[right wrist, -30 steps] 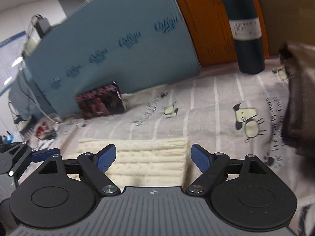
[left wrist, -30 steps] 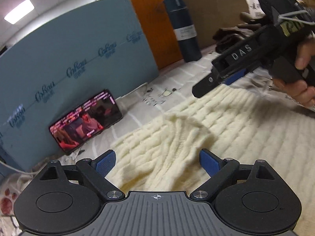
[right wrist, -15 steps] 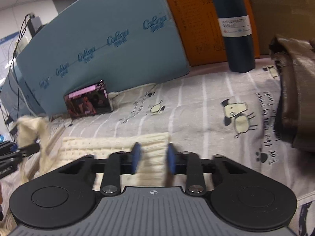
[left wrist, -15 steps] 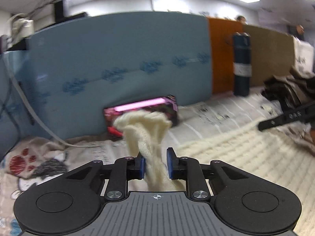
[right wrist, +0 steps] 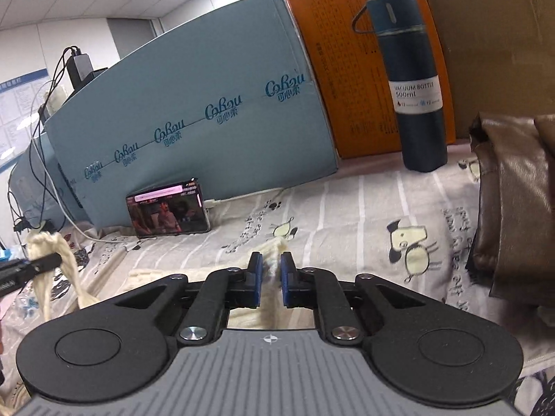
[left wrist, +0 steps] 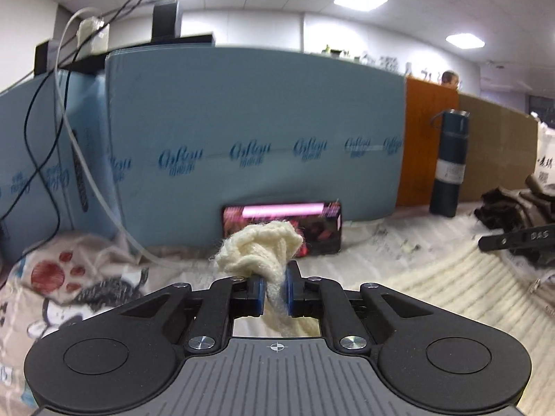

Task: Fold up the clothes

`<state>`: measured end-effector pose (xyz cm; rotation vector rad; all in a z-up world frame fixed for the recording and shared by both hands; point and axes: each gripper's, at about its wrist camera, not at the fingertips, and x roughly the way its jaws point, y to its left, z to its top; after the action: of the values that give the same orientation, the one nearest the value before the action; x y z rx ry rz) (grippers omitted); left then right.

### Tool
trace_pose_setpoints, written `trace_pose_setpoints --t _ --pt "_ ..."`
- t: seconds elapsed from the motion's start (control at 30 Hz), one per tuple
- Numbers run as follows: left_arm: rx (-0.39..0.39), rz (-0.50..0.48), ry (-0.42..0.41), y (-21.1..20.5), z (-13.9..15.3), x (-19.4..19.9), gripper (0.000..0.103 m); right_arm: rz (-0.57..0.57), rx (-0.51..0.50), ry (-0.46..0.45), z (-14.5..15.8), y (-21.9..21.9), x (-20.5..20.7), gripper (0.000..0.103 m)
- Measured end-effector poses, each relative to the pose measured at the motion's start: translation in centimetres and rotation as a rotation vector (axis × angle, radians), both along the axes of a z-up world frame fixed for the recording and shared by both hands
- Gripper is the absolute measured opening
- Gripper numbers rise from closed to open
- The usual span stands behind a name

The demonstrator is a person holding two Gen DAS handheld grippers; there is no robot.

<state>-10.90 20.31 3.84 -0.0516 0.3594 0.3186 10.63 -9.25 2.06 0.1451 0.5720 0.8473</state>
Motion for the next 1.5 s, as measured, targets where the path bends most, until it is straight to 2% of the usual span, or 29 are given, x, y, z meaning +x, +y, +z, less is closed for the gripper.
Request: trace_pose_setpoints --t 0.17,0.3,0.57,0.63,0.67,0.73,0.77,0.8,0.83,0.87,0.9,1.03,1.1,1.2,1.33,1.4,1.5 --pt "0.024 -0.023 -0.056 -0.2 1.3 1.0 0.011 -0.031 0.006 -0.03 0.9 0.1 0.5 0.003" --pt "0.024 -0.005 -0.044 0.7 1.0 2.1 0.011 -0.059 0.003 -0.05 1.3 0.4 1.3 0.003" --pt "0.006 0.054 0.187 3.9 -3.1 4.8 0.02 -0.099 -0.083 -0.007 -1.7 2.2 3.9 0.003" --pt "-0.005 0.055 0.218 4.3 -3.8 4.7 0.024 -0.1 -0.094 0.007 -2.3 2.2 4.2 0.003" --pt "-0.016 0.046 0.23 4.6 -4.0 4.7 0.024 -0.1 -0.1 0.006 -2.4 2.2 4.2 0.004" --pt "-0.111 0.0 0.217 5.8 -4.0 4.1 0.03 -0.1 -0.113 0.002 -2.5 2.2 4.1 0.006" --pt "-0.159 -0.023 0.211 6.4 -3.9 3.8 0.043 -0.1 -0.119 0.001 -2.6 2.2 4.1 0.007" --pt "-0.207 -0.046 0.204 7.0 -3.9 3.5 0.061 -0.101 -0.123 0.001 -2.6 2.1 4.1 0.012" --pt "-0.232 -0.04 0.193 7.3 -3.8 2.8 0.072 -0.106 -0.123 0.005 -2.5 2.0 4.1 0.015" --pt "-0.257 -0.035 0.182 7.6 -3.6 2.2 0.084 -0.113 -0.122 0.005 -2.3 1.8 4.0 0.024" --pt "-0.258 -0.007 0.171 7.6 -3.3 1.2 0.086 -0.119 -0.119 0.0 -2.0 1.6 3.9 0.033" --pt "-0.259 0.104 0.124 7.8 -2.1 -2.6 0.086 -0.125 -0.105 -0.034 -0.4 0.7 2.5 0.049" --pt "-0.261 0.162 0.071 7.5 -1.2 -5.2 0.086 -0.105 -0.086 -0.045 0.5 0.2 1.1 0.062" --pt "-0.274 0.195 -0.033 5.9 0.3 -9.7 0.088 -0.059 -0.06 -0.06 1.5 -0.5 -1.4 0.068" --pt "-0.332 0.175 -0.147 2.9 1.1 -15.0 0.091 0.021 -0.031 -0.061 2.0 -1.2 -5.0 0.074" --pt "-0.329 0.146 -0.128 1.6 0.6 -16.6 0.091 0.053 -0.017 -0.046 1.9 -1.4 -6.6 0.075" --pt "-0.325 0.112 -0.026 -0.1 -0.8 -17.9 0.091 0.101 0.004 -0.023 1.8 -1.7 -9.0 0.078"
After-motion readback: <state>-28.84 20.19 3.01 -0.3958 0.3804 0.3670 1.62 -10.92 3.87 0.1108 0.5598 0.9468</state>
